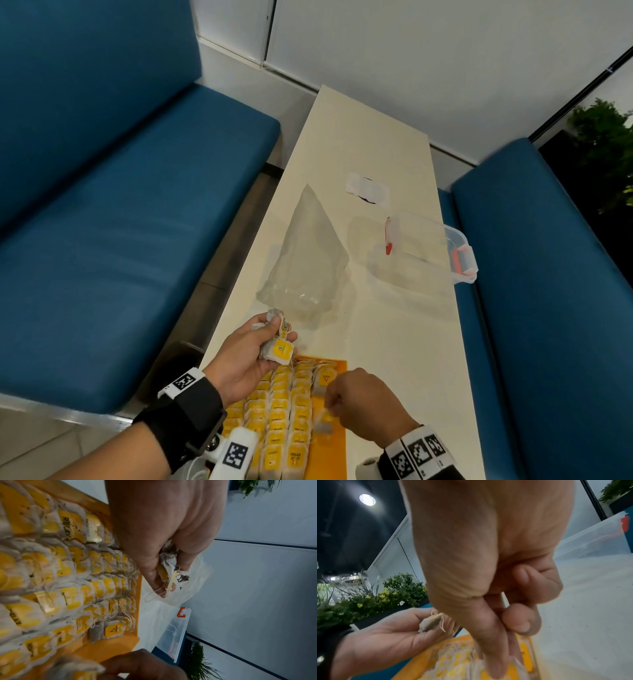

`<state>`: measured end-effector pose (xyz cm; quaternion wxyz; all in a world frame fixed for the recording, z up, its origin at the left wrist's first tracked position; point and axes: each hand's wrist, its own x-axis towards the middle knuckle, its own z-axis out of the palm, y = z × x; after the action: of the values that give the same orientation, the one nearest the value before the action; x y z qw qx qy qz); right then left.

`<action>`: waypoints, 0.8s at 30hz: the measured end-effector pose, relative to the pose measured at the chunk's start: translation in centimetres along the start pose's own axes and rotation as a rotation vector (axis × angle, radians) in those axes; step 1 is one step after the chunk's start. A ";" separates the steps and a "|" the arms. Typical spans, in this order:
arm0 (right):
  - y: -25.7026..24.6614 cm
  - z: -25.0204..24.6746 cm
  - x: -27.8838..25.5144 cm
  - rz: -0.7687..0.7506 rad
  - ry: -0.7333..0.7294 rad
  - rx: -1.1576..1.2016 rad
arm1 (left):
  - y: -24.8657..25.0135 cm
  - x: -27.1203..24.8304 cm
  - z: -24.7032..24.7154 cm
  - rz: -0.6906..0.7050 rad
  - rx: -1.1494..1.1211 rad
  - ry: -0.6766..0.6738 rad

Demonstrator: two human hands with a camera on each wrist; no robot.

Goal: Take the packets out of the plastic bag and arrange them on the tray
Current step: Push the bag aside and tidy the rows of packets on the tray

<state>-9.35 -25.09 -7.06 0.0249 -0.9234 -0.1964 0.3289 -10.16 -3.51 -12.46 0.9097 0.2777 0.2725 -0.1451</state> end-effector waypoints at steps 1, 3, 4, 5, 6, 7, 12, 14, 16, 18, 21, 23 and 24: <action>0.1 0.2 0.2 -0.001 -0.026 -0.023 | 0.0 0.0 0.0 0.000 0.003 0.003; 0.2 0.6 0.7 0.000 -0.037 -0.069 | 0.1 0.0 0.1 -0.001 0.014 0.009; 0.3 0.8 1.1 0.001 -0.022 -0.086 | 0.1 0.0 0.1 -0.003 0.022 0.011; 0.4 1.0 1.5 0.002 0.002 -0.100 | 0.1 -0.1 0.0 -0.005 0.028 0.013; 0.4 1.2 1.9 0.006 0.031 -0.112 | 0.1 -0.1 0.0 -0.006 0.033 0.014; 0.5 1.4 2.4 0.014 0.061 -0.125 | 0.1 -0.1 -0.1 -0.006 0.037 0.013; 0.9 2.5 3.8 0.055 0.163 -0.190 | 0.3 -0.1 -0.1 -0.010 0.035 0.011; 1.1 2.8 4.1 0.071 0.192 -0.193 | 0.3 -0.2 0.0 -0.011 0.039 0.011; 1.3 3.1 4.2 0.085 0.216 -0.194 | 0.3 -0.2 -0.1 -0.013 0.042 0.010; 1.3 3.3 4.3 0.083 0.230 -0.210 | 0.3 -0.2 0.0 -0.017 0.041 0.013; 1.1 3.5 4.3 0.079 0.237 -0.224 | 0.3 -0.1 -0.1 -0.021 0.037 0.018; 1.1 3.4 4.1 0.077 0.243 -0.208 | 0.3 -0.1 0.0 -0.022 0.038 0.017; 1.0 3.3 4.0 0.080 0.248 -0.194 | 0.3 -0.2 0.0 -0.021 0.040 0.017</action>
<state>-8.25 -24.78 -12.23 -0.0535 -0.9621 -0.1859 0.1924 -10.18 -3.26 -12.26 0.9000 0.2940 0.2803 -0.1579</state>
